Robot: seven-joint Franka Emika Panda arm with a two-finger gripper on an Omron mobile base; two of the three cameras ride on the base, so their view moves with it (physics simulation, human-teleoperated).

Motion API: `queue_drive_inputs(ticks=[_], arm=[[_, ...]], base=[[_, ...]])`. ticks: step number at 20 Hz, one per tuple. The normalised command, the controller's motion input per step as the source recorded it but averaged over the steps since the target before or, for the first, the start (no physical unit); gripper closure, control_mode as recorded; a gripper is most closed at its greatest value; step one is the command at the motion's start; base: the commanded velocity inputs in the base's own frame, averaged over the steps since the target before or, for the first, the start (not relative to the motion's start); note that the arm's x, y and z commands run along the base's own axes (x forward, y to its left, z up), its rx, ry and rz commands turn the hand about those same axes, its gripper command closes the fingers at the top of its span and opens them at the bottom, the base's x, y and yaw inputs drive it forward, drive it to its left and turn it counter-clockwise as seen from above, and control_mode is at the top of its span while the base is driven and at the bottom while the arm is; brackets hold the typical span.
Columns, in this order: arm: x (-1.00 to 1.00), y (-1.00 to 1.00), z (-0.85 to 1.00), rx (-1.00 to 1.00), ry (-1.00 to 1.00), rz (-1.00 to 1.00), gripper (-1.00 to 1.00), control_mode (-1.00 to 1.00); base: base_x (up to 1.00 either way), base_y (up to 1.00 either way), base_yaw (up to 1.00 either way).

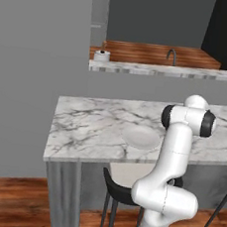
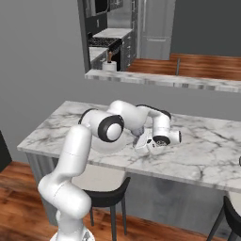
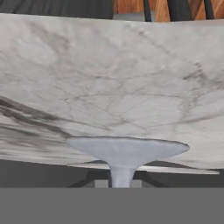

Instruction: Retrieve the wine glasses from the counter and place one next to each plate.

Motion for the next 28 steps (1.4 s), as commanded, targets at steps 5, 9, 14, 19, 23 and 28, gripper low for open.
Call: queue_drive_inputs(ticks=[5,9,14,19,23,28], arm=[[0.02,0.0,-0.24,0.0,0.0,0.0,1.0,-1.0],[0.0,0.0,-0.29,0.0,0.0,0.0,-1.0,-1.0],[0.0,-0.05,-0.1,0.0,0.0,0.0,-1.0,-1.0],[0.0,-0.13,-0.03,0.0,0.0,0.0,-1.0,-1.0],[-0.05,-0.18,0.0,0.0,0.0,0.0,-1.0,-1.0],[-0.13,-0.22,0.0,0.0,0.0,0.0,-1.0,-1.0]], base=[[0.0,0.0,0.0],[0.0,0.0,0.0],[0.0,0.0,0.0],[0.0,0.0,0.0],[0.0,0.0,0.0],[0.0,0.0,0.0]])
